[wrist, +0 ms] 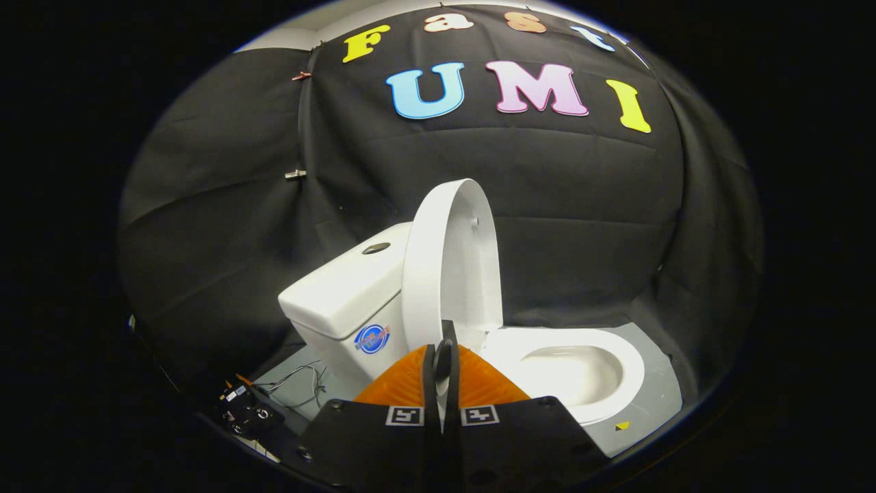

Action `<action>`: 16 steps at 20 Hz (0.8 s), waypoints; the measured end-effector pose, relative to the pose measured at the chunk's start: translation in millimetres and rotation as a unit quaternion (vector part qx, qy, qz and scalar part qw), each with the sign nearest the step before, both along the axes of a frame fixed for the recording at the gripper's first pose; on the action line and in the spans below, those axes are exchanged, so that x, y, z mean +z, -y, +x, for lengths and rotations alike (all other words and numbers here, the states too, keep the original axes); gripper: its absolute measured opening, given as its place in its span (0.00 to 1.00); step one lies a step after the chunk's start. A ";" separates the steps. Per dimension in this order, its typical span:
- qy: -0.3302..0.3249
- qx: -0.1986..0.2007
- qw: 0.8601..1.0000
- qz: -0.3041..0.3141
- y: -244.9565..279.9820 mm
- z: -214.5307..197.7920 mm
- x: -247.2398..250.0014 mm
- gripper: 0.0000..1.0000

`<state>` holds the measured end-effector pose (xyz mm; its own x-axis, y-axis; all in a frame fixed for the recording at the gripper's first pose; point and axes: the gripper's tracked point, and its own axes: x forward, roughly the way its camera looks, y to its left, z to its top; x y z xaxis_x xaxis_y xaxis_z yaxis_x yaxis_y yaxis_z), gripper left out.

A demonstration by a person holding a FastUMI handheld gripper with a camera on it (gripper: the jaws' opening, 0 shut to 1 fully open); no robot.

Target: Open the toilet lid.

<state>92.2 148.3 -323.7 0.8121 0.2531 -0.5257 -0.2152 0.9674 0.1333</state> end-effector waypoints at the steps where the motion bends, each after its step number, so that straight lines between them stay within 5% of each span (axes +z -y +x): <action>1: 0.001 0.003 1.000 -0.002 -4.2 0.2 -0.2 0.05; 16: 0.007 0.045 0.999 -0.012 -38.9 2.7 -4.0 0.05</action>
<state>94.8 187.2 -327.7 0.7944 0.3120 -0.5211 -0.3024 0.9473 0.1063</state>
